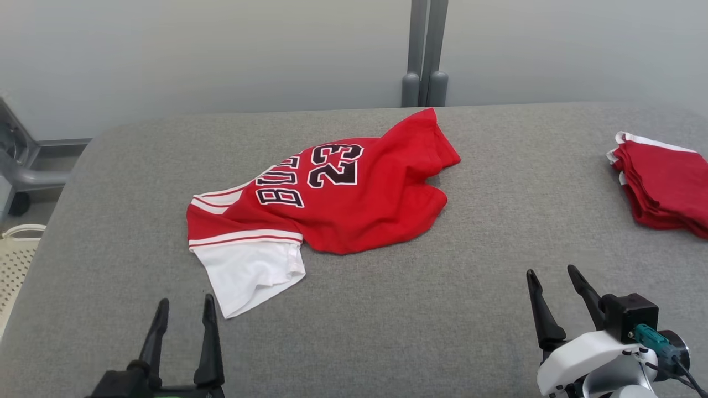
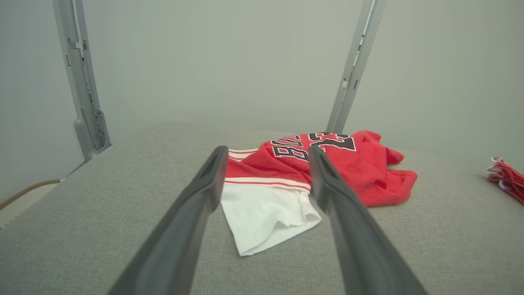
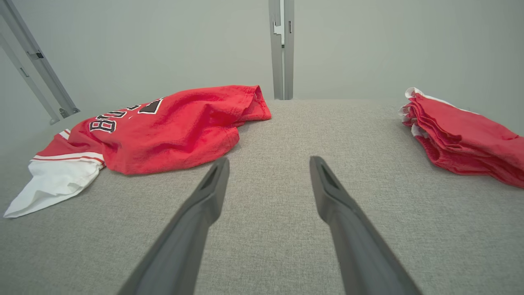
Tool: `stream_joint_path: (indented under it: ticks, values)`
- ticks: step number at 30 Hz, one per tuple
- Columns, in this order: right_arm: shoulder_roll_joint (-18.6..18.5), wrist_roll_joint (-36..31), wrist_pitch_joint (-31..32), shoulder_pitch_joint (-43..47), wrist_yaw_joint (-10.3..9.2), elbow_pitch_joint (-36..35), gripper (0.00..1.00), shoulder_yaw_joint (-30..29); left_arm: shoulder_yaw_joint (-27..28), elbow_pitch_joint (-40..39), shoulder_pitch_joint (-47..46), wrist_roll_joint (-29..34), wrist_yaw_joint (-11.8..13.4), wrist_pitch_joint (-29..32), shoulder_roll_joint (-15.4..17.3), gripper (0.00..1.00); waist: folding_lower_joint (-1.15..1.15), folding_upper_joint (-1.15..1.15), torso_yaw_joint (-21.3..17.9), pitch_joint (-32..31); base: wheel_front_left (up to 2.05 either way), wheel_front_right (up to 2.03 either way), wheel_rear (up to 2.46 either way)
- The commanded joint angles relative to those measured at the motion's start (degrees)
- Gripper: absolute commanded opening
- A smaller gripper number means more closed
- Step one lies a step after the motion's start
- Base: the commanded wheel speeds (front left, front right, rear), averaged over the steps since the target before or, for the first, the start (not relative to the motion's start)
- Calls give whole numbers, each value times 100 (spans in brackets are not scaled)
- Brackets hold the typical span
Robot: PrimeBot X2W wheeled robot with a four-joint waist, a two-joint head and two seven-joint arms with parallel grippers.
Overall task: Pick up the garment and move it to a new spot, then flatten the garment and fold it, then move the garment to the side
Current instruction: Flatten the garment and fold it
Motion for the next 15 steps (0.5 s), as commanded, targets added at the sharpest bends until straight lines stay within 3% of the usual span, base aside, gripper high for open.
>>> stream_joint_path:
  ticks: [1, 9, 15]
  values:
    - [-7, -21, -9, 73, -5, 22, 100, -4, -12, -12, 116, 29, -36, 7, 13, 100, 0, 0, 88, -34, 0, 0, 0]
    - [-7, -67, 66, 12, -5, 111, 100, 10, -91, 34, 337, 200, -138, 6, 12, 100, 0, 0, 391, 16, 0, 0, 0]
    - [-15, -16, 488, -653, -5, 548, 100, 187, -154, 54, 167, 253, -170, 6, 11, 100, 0, 0, 565, 251, 0, 0, 0]
